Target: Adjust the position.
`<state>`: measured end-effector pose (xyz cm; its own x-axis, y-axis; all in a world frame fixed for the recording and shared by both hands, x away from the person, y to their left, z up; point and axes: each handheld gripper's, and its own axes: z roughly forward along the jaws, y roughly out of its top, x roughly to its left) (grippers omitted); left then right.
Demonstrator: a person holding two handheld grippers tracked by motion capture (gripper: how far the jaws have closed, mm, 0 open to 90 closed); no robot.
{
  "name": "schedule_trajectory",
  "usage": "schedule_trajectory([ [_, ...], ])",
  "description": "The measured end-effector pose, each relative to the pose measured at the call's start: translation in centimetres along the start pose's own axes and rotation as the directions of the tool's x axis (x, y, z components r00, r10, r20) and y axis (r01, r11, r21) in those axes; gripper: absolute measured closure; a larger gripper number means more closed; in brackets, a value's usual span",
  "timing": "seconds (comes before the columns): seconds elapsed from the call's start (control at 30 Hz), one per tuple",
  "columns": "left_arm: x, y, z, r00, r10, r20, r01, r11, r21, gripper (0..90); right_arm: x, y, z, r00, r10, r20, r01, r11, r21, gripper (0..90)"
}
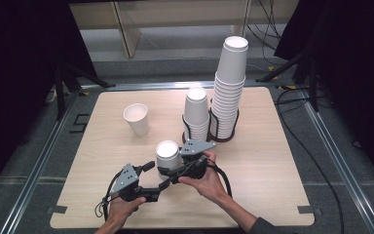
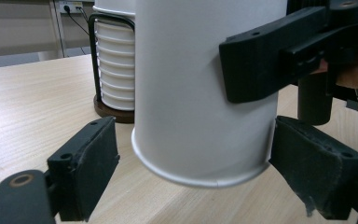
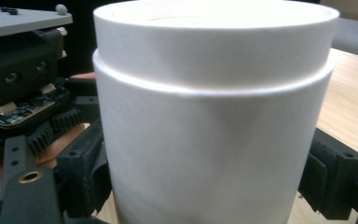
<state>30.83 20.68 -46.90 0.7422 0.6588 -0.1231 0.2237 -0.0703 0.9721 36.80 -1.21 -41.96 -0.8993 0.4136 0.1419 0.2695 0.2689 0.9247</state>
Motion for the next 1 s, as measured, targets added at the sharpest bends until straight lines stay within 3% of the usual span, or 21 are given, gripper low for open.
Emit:
schedule_trajectory([
  [0.1, -0.1, 0.0, 0.0, 1.0, -0.005, 0.005, 0.005, 1.0, -0.003, 13.9, 0.2, 0.2, 0.3, 0.9992, -0.041, -0.004, 0.041, 0.999, 0.001, 17.4],
  [0.13, -0.1, 0.0, 0.1, 1.0, -0.003, 0.009, 0.003, 1.0, -0.004, 13.8, 0.5, 0.2, 0.4, 0.9999, -0.013, -0.002, 0.013, 1.0, 0.007, 17.5],
  [0.27, -0.2, 0.0, 0.1, 0.9999, -0.006, 0.012, 0.006, 1.0, -0.008, 11.2, 0.7, 0.4, 0.7, 0.9982, -0.059, -0.014, 0.059, 0.998, -0.001, 17.5],
  [0.3, -0.2, 0.0, 0.2, 0.9999, -0.008, 0.015, 0.008, 0.9999, -0.011, 10.2, 1.0, 0.5, 0.7, 0.9988, -0.045, -0.019, 0.045, 0.999, 0.005, 17.5],
  [0.33, -0.2, 0.0, 0.4, 0.9997, -0.008, 0.025, 0.009, 0.9996, -0.025, 9.2, 1.0, 0.5, 0.9, 0.998, -0.061, -0.012, 0.061, 0.998, -0.009, 17.5],
  [0.37, -0.2, 0.1, 0.4, 0.9999, -0.007, 0.014, 0.007, 0.9999, -0.011, 8.4, 1.2, 0.5, 0.9, 0.9985, -0.046, -0.03, 0.046, 0.999, 0.001, 17.5],
  [0.4, -0.3, 0.1, 0.4, 0.9999, -0.009, 0.014, 0.009, 0.9999, -0.009, 7.8, 1.2, 0.5, 0.9, 0.9977, -0.064, -0.021, 0.064, 0.998, -0.004, 17.5],
  [0.53, -0.3, 0.1, 0.7, 0.9996, -0.013, 0.025, 0.014, 0.9994, -0.032, 6.8, 1.3, 0.5, 1.0, 0.9977, -0.062, -0.03, 0.061, 0.998, -0.016, 17.6],
  [0.57, -0.3, 0.2, 0.6, 0.9998, -0.011, 0.017, 0.011, 0.9998, -0.018, 6.5, 1.3, 0.5, 1.0, 0.9975, -0.06, -0.038, 0.059, 0.998, -0.015, 17.6],
  [0.7, -0.3, 0.1, 0.8, 0.9996, -0.014, 0.026, 0.015, 0.9991, -0.039, 6.2, 1.4, 0.5, 0.9, 0.9981, -0.025, -0.056, 0.024, 1.0, -0.014, 17.6],
  [0.73, -0.3, 0.1, 1.0, 0.9993, -0.017, 0.034, 0.018, 0.9987, -0.047, 6.2, 1.4, 0.5, 0.9, 0.998, -0.039, -0.051, 0.038, 0.999, -0.018, 17.6],
  [1.0, -0.2, 0.2, 0.8, 0.9997, -0.016, 0.016, 0.017, 0.9997, -0.017, 5.3, 1.5, 0.5, 1.0, 0.997, -0.046, -0.062, 0.044, 0.999, -0.032, 17.5],
])
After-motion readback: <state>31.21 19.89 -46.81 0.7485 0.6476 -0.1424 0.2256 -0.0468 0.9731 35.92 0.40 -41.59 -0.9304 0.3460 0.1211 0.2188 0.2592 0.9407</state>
